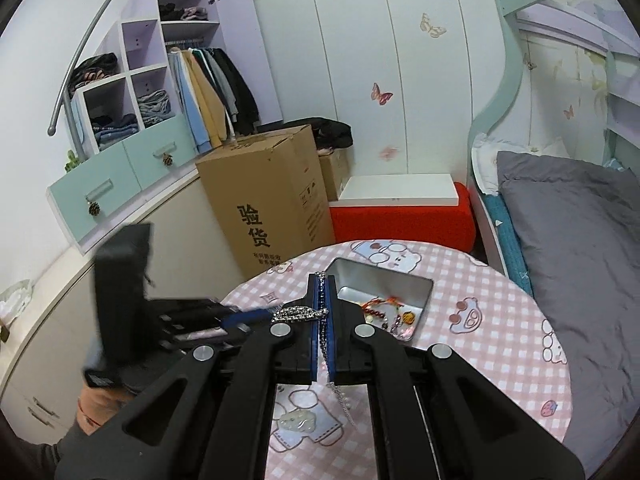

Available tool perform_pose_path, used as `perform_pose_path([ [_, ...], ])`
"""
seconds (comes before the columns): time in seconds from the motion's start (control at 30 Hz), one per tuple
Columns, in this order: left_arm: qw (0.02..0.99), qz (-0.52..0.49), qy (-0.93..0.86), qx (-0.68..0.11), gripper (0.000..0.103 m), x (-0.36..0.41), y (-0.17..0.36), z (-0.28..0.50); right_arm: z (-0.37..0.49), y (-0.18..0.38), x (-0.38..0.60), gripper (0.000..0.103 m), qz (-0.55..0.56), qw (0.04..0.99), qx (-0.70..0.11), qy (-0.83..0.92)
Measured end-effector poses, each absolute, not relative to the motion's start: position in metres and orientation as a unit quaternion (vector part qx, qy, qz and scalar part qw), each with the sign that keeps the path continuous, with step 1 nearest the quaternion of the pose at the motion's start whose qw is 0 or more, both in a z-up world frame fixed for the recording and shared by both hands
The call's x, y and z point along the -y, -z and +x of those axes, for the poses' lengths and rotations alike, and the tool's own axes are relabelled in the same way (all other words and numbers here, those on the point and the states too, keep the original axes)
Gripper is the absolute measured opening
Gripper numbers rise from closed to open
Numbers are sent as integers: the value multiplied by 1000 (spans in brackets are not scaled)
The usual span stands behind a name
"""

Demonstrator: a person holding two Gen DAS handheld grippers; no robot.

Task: Organize jewelry
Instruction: 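Lower the silver chains into the grey box and open both grippers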

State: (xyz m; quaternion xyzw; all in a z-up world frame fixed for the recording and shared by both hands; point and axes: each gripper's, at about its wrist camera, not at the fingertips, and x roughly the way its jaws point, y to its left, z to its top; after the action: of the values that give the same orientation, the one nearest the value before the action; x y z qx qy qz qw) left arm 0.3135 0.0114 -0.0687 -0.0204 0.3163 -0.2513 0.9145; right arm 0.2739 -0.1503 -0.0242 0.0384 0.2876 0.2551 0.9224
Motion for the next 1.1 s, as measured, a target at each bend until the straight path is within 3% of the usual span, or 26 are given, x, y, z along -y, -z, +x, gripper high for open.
perform_pose_path([
  [0.37, 916, -1, 260, -304, 6, 6, 26, 358, 333, 35, 149, 1, 38, 916, -321, -238],
  [1.1, 871, -1, 239, -428, 6, 25, 114, 434, 400, 112, 138, 6, 44, 869, -444, -212],
])
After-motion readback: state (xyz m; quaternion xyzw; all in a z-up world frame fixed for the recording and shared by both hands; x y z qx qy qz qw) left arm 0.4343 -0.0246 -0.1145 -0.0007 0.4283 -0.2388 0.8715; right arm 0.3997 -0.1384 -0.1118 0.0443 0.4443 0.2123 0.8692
